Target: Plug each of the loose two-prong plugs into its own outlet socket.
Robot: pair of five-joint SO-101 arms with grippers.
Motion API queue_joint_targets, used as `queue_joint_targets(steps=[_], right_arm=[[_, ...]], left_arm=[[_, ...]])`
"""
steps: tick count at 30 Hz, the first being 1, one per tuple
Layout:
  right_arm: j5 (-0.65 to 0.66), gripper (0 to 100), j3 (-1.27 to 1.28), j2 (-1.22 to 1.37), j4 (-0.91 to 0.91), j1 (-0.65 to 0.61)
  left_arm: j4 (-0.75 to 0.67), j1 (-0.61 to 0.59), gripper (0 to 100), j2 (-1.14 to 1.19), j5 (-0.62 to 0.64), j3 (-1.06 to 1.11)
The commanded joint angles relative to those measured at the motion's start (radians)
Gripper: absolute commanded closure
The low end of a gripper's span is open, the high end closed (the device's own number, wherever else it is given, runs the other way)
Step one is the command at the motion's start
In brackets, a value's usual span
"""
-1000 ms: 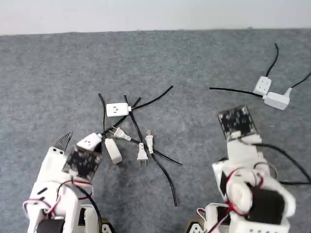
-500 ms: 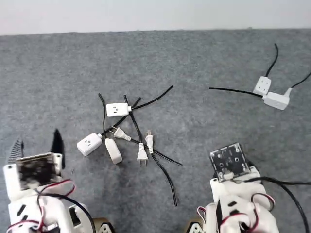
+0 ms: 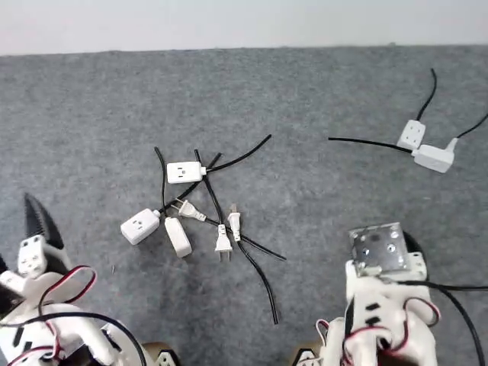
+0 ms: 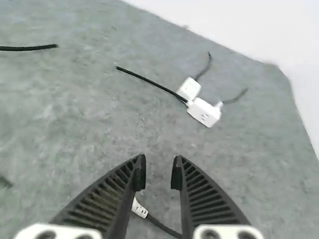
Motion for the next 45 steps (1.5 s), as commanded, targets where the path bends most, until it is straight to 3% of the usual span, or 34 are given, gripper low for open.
queue_joint_targets(steps=[1,4,8,14,17,27,35,39,45], right_arm=[[-0.103,89.0,0.075,0.007,-0.097,0.047],[-0.183,89.0,0.124,0.007,-0.156,0.044],[-0.256,89.0,0.137,0.008,-0.174,0.005],[-0.264,89.0,0.216,0.008,-0.162,-0.189],[-0.264,88.9,0.218,0.008,-0.160,-0.208],[-0.267,73.6,0.226,0.159,-0.157,-0.369],[-0.272,73.5,0.104,0.547,-0.182,-0.435],[-0.272,73.5,0.089,0.694,-0.278,-0.490],[-0.264,73.3,0.089,0.858,-0.450,-0.618]], left_arm=[[-0.060,-0.005,73,-0.017,0.038,-0.012],[-0.061,0.083,73,-0.017,-0.060,-0.010],[-0.002,0.284,73,-0.011,-0.226,-0.010],[0.120,0.640,73,-0.011,-0.400,0.005],[0.180,0.724,73,-0.011,-0.465,0.036],[0.192,0.750,73,0.026,-0.499,0.147],[-0.048,0.698,73,0.528,-0.500,0.117],[-0.121,0.669,73,0.784,-0.496,0.053],[-0.196,0.640,73,0.905,-0.425,0.036]])
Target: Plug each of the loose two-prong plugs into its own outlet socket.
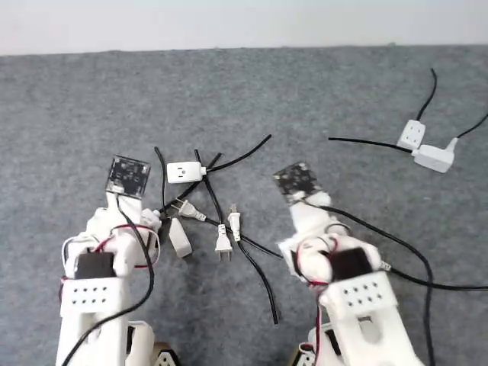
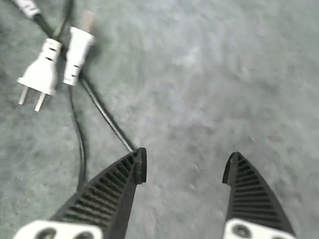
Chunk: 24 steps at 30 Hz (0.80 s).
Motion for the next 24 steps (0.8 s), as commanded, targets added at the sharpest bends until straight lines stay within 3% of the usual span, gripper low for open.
queue_joint_targets(steps=[1,4,10,15,24], right_arm=[[-0.003,73.3,-0.058,0.077,-0.111,-0.070],[0.043,73.2,-0.058,0.137,-0.228,-0.102],[0.261,73.2,-0.061,0.257,-0.364,-0.177],[0.373,73.2,-0.163,0.354,-0.357,-0.214],[0.440,73.2,-0.489,0.621,-0.156,-0.208]], left_arm=[[-0.068,-0.021,73,0.012,0.041,-0.039],[-0.123,-0.020,73,-0.021,0.041,0.013],[-0.141,-0.021,73,-0.121,0.075,0.071],[-0.175,-0.017,73,-0.176,0.083,0.127],[-0.199,-0.020,73,-0.181,0.078,0.142]])
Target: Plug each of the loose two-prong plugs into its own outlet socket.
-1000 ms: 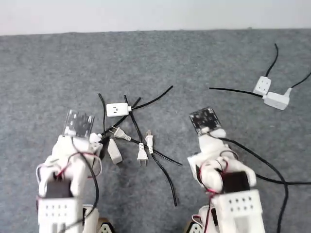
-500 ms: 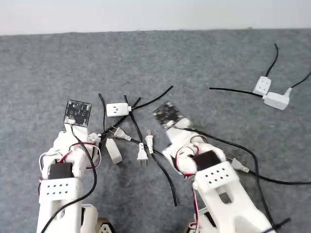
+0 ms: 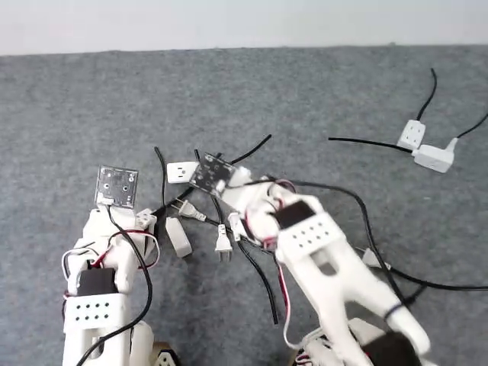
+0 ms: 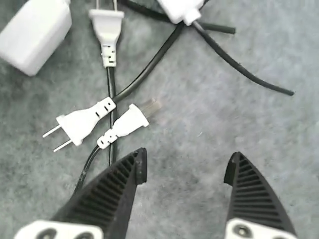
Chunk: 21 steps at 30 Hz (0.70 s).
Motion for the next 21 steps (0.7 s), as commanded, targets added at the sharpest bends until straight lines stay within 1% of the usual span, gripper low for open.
queue_joint_targets(steps=[1,2,5,6,10,12,15,21], right_arm=[[0.025,73.2,-0.097,0.070,0.042,-0.002],[0.018,73.3,-0.098,0.082,0.044,-0.002],[-0.072,73.3,-0.097,0.087,0.047,-0.002],[-0.080,73.2,-0.097,0.087,0.058,-0.002],[0.008,73.2,-0.097,0.097,0.096,-0.025],[0.000,73.2,-0.086,0.099,0.102,-0.050],[-0.077,73.3,-0.071,0.088,0.101,-0.074],[-0.364,73.4,-0.091,0.097,0.094,-0.081]], left_arm=[[-0.026,-0.008,73,-0.018,0.014,-0.007],[-0.031,-0.008,73,-0.018,0.014,-0.007],[-0.038,-0.005,73,-0.018,0.018,-0.005],[-0.038,-0.005,73,-0.018,0.018,-0.005],[-0.038,-0.009,73,-0.018,0.020,-0.005],[-0.038,-0.011,73,-0.018,0.025,-0.004],[-0.038,-0.011,73,-0.018,0.048,0.002],[-0.038,-0.011,73,-0.018,0.048,0.002]])
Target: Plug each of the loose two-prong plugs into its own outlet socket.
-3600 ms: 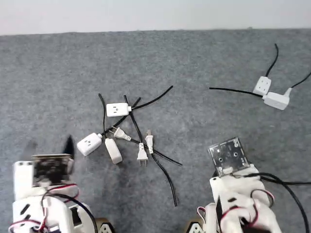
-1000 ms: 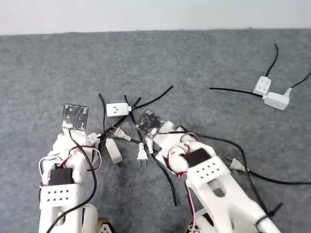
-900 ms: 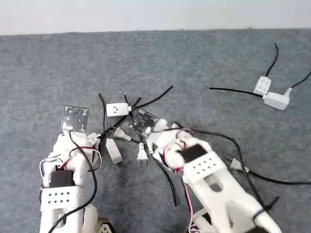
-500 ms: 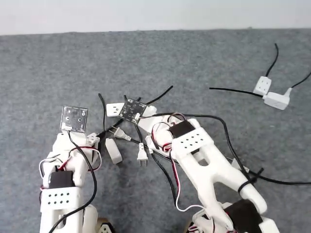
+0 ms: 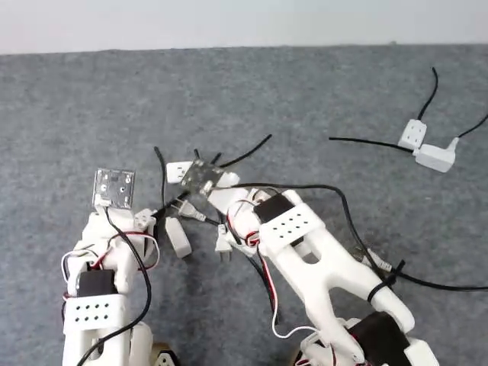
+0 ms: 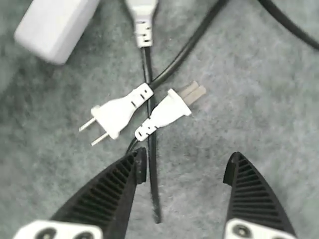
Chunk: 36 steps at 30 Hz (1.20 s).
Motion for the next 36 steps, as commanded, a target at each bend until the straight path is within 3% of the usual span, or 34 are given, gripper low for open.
queue_joint_targets(steps=[1,12,24,36], right_arm=[[-0.158,73.4,-0.058,-0.005,0.002,-0.010],[-0.207,73.4,-0.066,0.128,-0.150,-0.008],[-0.207,73.4,-0.295,0.440,-0.147,-0.005],[-0.206,73.6,-0.333,0.509,-0.148,-0.005]], left_arm=[[-0.037,-0.005,73,-0.018,0.015,-0.018],[-0.054,-0.005,73,-0.018,0.017,-0.016],[-0.054,-0.005,73,-0.018,0.017,-0.016],[-0.054,-0.005,73,-0.018,0.017,-0.015]])
